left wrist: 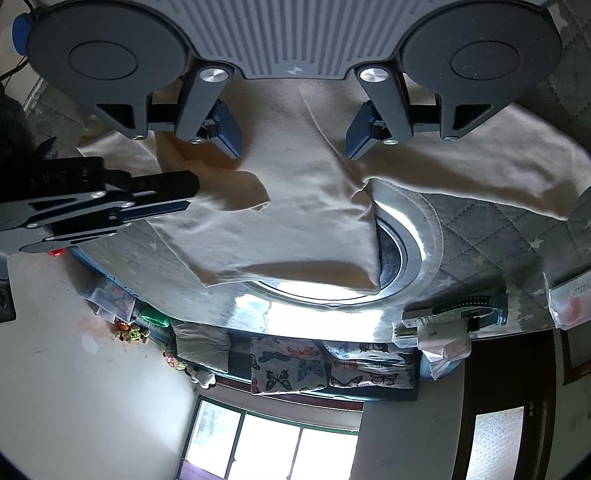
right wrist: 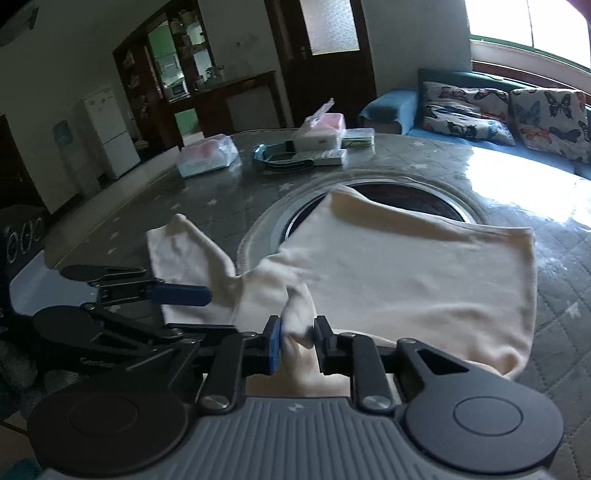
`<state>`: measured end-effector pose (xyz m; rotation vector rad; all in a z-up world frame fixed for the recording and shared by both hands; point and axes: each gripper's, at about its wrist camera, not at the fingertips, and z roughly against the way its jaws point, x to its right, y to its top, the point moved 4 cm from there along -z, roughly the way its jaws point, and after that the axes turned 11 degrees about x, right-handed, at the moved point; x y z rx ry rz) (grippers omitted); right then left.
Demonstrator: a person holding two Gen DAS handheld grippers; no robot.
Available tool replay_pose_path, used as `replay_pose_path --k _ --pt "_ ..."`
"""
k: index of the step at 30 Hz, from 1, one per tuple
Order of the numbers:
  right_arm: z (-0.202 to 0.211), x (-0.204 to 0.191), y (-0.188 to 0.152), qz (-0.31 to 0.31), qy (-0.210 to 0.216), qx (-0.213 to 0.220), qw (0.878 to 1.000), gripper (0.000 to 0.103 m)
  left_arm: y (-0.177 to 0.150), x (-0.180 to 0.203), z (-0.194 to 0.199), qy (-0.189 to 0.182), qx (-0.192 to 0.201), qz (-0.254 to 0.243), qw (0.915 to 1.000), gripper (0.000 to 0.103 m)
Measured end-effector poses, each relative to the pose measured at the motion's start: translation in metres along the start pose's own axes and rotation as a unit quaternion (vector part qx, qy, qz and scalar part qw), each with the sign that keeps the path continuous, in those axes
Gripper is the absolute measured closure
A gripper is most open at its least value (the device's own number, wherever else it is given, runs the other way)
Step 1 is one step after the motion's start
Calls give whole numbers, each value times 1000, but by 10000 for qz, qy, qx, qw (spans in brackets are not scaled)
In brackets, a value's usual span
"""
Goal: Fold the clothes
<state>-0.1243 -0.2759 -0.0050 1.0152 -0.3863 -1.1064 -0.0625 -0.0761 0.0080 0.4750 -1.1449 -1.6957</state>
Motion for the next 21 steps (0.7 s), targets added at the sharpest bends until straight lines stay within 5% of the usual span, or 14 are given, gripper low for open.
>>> replay_pose_path --k 11,21 --pt "49 40 3 -55 -494 156 9986 75 3 10 -4 -101 0 -100 9999 39" --pt "46 76 -39 40 -1021 -424 9939 77 10 19 -6 -177 96 -215 9996 48"
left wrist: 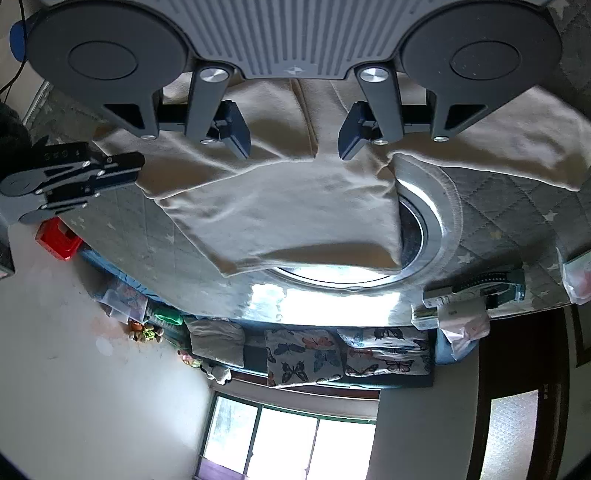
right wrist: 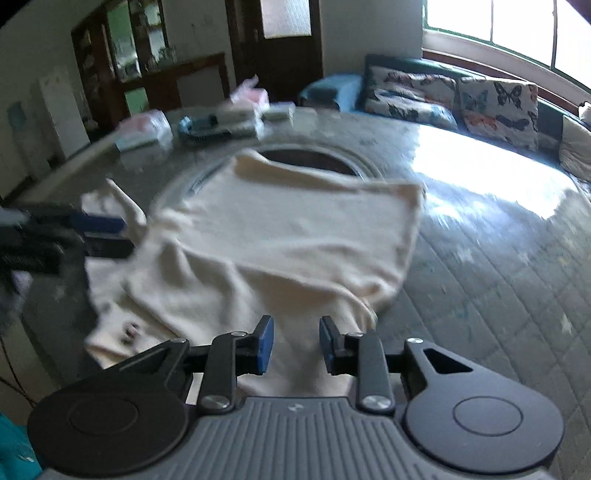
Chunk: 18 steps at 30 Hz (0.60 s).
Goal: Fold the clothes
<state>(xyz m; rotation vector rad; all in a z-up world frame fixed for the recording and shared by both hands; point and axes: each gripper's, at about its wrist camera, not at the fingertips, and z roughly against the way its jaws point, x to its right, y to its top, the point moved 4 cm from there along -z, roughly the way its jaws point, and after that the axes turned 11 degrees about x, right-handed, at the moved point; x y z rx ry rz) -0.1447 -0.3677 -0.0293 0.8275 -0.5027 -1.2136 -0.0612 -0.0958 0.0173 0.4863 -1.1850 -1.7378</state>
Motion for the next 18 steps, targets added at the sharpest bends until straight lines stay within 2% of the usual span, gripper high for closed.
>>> replay_pose_path --k 3,8,11,13,16,18 --pt "-6 8 -12 -77 -85 -149 9998 78 -5 4 -9 -32 -113 -80 9999 49" --pt "-1 8 -5 -16 -87 -42 10000 78 -14 12 -24 -68 -272 -318 9991 61" --pt "0 9 6 23 -87 92 9999 78 -18 14 -31 -56 -301 -326 9990 78" --pt "-5 8 11 53 -85 131 9999 78 -19 16 -32 -45 -284 -382 9989 93" --pt "-14 6 14 66 -77 168 9998 78 -21 17 -31 26 -264 -488 9985 101" --pt "-22 7 11 76 -110 144 9998 78 -21 14 -29 87 -272 -486 9984 102"
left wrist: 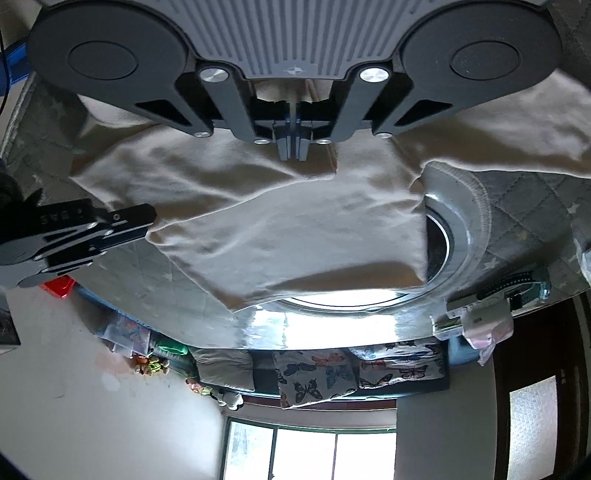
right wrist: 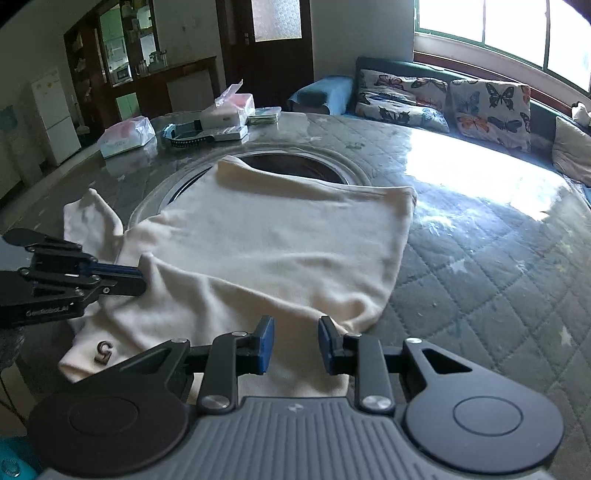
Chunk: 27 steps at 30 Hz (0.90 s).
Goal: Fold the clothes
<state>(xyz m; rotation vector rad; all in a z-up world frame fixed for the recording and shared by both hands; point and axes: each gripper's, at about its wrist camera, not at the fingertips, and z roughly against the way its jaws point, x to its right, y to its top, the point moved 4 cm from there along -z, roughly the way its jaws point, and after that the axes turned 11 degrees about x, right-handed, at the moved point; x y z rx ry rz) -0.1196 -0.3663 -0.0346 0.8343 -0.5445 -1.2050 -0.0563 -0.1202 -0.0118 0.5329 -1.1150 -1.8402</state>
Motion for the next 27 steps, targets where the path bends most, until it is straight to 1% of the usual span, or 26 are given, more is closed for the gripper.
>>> replay_pose_path --k 2,4,7,11,14,17,20,24,27 --pt "-7 1 -3 9 -45 -37 10000 80 -1 -3 2 65 -12 1 10000 102" --pt "-10 3 -5 -12 -39 -37 10000 80 -1 -8 5 147 -32 -6 9999 102" --pt "-7 1 -1 48 -39 -12 10000 80 4 -14 9 173 -44 150 9997 101" --pt "-7 -5 5 124 36 60 9999 79 15 -9 8 -16 68 301 9995 99" --pt "-14 -9 5 147 64 11 9999 79 19 -1 -2 -130 68 232 9996 98" --pt "-20 -12 3 195 49 -46 9998 79 16 2 -16 -52 -37 117 9999 98" --pt "-21 -13 4 223 39 -42 9997 79 11 -2 -20 -14 -91 162 9998 99" --pt "-16 -23 10 336 157 39 9993 79 11 -6 -13 18 -51 223 9997 99" --pt "-15 -36 13 451 311 69 9985 79 11 -18 -3 162 8 334 9993 98"
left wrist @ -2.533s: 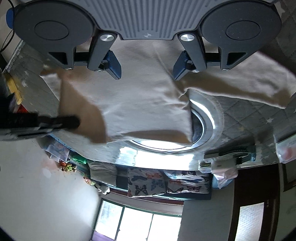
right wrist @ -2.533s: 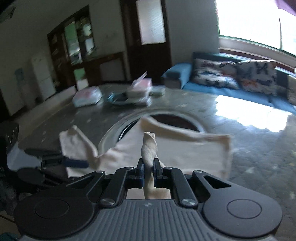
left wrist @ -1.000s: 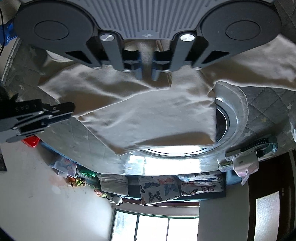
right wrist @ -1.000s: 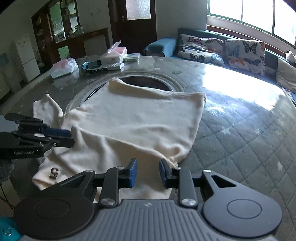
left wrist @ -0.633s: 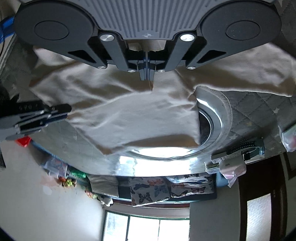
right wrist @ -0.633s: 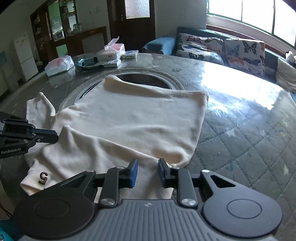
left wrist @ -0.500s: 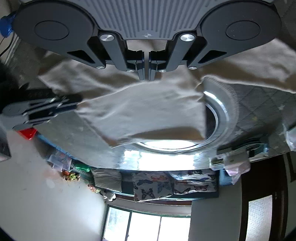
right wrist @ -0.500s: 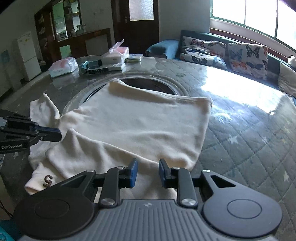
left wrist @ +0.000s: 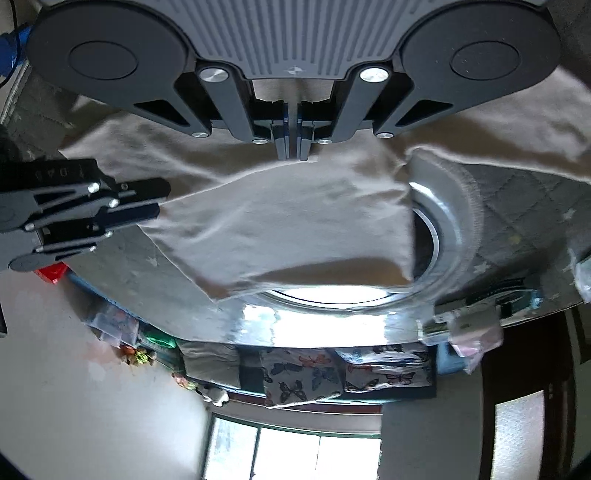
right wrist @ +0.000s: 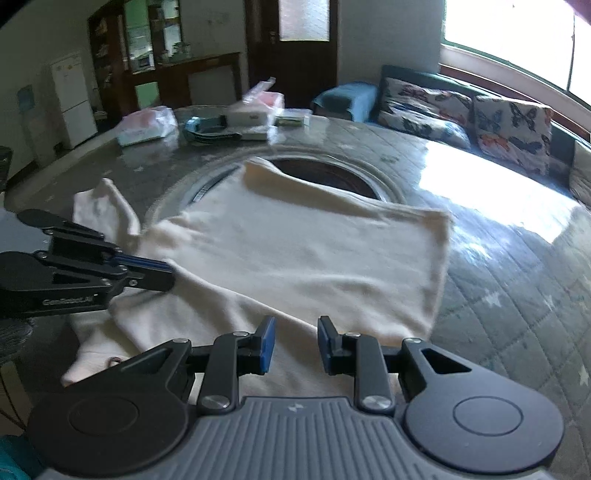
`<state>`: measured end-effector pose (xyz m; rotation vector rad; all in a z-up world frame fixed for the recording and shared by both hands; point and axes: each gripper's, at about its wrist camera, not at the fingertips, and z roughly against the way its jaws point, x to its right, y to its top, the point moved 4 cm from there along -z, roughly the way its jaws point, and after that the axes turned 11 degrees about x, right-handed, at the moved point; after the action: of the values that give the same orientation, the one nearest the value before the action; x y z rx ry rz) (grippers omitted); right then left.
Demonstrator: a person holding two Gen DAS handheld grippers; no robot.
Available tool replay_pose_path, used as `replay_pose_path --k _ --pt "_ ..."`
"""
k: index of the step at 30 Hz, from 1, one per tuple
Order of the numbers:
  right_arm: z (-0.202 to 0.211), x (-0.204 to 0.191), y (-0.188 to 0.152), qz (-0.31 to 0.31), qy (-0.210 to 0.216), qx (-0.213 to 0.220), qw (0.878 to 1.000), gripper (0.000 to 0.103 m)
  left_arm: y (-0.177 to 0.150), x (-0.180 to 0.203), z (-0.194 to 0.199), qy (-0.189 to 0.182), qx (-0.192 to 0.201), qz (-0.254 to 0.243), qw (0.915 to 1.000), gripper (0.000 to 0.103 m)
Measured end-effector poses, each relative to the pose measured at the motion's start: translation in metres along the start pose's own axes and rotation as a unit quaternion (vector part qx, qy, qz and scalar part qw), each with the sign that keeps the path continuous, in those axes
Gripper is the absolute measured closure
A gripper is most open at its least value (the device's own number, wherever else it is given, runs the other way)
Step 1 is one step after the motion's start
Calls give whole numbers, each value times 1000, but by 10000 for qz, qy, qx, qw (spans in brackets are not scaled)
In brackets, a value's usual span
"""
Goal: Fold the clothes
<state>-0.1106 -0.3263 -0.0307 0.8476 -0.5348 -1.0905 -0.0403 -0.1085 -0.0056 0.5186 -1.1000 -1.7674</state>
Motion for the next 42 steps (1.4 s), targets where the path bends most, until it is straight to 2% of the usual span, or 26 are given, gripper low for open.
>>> replay_pose_path --k 3,5,6,7,9,11,15,22,26,32,36,37,39,42 --pt "-4 -18 4 158 224 -5 9996 79 0 -17 13 212 64 170 9996 91" --pt "-8 -33 6 281 394 -23 9988 79 -1 -33 23 420 131 289 9986 79" --pt "-10 -39 7 330 475 -27 9983 79 -2 -41 28 528 154 352 9979 68" --pt "-13 -45 8 371 551 -33 9978 79 -3 -49 32 633 175 415 9970 62" --pt "-18 -57 10 453 698 -51 9965 79 -5 -66 41 835 213 543 9948 60" --pt "-25 -69 11 519 831 -74 9952 79 -8 -83 49 1079 235 709 9914 53" --pt "-37 -90 10 629 1042 -137 9925 78 -13 -113 61 1496 302 1045 9827 52" --pt "-35 -100 7 880 1034 -62 9907 76 -19 -162 73 2405 464 1451 9586 51" --pt "-27 -93 10 834 966 32 9918 75 -18 -189 70 2787 497 1671 9444 51" --pt "-16 -84 13 694 862 167 9937 75 -20 -207 58 2964 455 1760 9376 56" --pt "-10 -79 12 623 806 206 9946 74 -19 -209 56 3057 542 1701 9352 90" --pt "-8 -77 11 598 786 214 9949 74 -19 -209 56 3043 579 1733 9349 95" --pt "-5 -73 10 543 742 239 9955 74 -17 -209 58 3000 665 1779 9348 98" --pt "2 -66 10 430 651 309 9965 74 -2 -189 64 2737 909 1646 9433 99"
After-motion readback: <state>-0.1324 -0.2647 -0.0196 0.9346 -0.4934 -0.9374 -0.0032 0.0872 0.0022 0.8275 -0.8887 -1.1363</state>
